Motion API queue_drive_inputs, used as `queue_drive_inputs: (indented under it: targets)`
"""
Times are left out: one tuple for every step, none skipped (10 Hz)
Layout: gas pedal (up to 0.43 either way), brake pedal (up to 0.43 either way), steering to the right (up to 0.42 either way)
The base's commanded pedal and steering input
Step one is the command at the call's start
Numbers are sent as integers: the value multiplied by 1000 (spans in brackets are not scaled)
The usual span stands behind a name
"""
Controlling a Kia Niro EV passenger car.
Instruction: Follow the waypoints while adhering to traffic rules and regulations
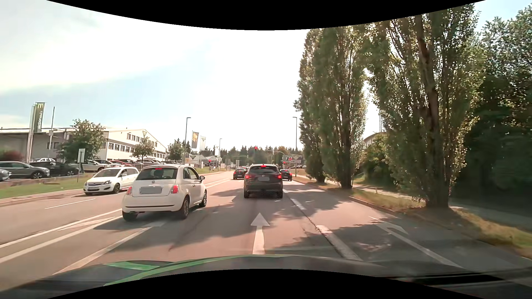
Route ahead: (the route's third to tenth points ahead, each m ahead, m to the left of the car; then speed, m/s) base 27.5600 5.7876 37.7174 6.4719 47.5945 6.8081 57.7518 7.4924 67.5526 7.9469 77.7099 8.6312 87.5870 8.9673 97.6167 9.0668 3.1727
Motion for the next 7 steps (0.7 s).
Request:
queue_drive_inputs:
  targets:
    - [0,0,-4]
    - [0,0,-4]
    - [0,0,-4]
    - [0,0,-4]
    - [0,0,-4]
    - [0,6,-3]
    - [0,18,-3]
